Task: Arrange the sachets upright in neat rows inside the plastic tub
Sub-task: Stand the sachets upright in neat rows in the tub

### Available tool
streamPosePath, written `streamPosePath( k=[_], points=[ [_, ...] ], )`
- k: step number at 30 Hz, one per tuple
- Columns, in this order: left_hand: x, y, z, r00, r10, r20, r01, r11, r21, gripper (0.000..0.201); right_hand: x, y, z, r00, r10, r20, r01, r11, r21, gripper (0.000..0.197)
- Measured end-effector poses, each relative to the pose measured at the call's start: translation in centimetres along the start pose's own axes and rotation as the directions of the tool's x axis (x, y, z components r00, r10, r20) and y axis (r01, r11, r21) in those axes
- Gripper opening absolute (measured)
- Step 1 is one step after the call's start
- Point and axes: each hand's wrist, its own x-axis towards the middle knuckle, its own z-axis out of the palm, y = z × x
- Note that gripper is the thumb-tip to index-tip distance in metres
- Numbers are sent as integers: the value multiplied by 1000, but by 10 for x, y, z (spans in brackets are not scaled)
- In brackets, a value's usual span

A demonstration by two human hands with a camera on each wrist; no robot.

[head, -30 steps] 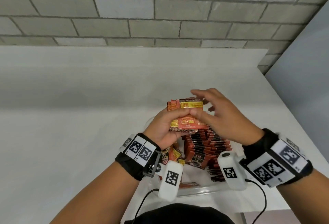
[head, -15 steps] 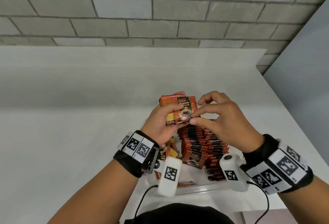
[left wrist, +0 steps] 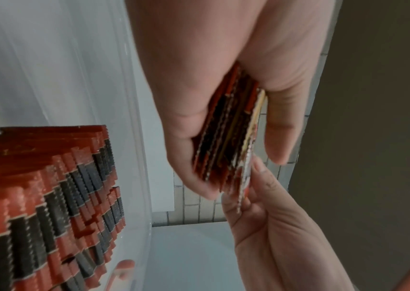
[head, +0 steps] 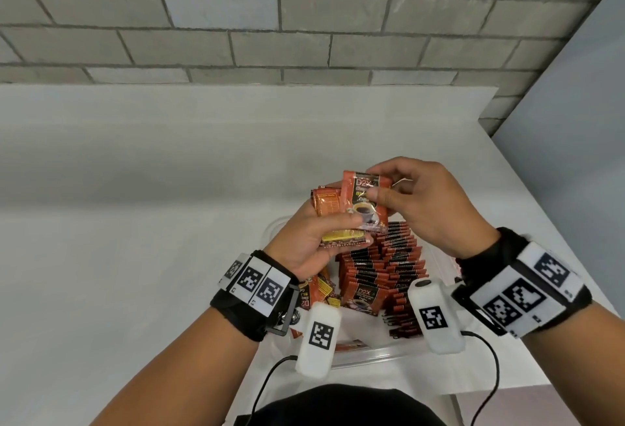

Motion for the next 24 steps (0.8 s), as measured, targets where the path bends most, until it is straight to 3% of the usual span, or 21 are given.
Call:
streamPosePath(
  k=[3, 9, 16, 21, 24],
  points=[
    [-2, -3, 0, 1000, 5, 14, -5, 1000, 13, 36, 1, -1, 1, 999, 18, -35, -16, 998, 66, 16],
    [-1, 0, -3, 995, -3, -95, 10, 997, 75, 33, 4, -8, -6, 999, 29, 18, -31, 996, 86, 9],
    [-5, 9, -16, 982, 28, -187, -21, 999, 40, 46, -4, -11, -25, 999, 33, -40, -30, 996, 83, 10],
    [-6, 16, -27, 966, 57, -251, -67, 997, -31, 29, -38, 0, -11, 959, 137, 247, -74, 966, -249, 11],
    [-6, 18, -26, 967, 64, -246, -76, 996, -40, 27, -50, 14, 8, 924, 176, 339, -4, 892, -452, 12]
  ],
)
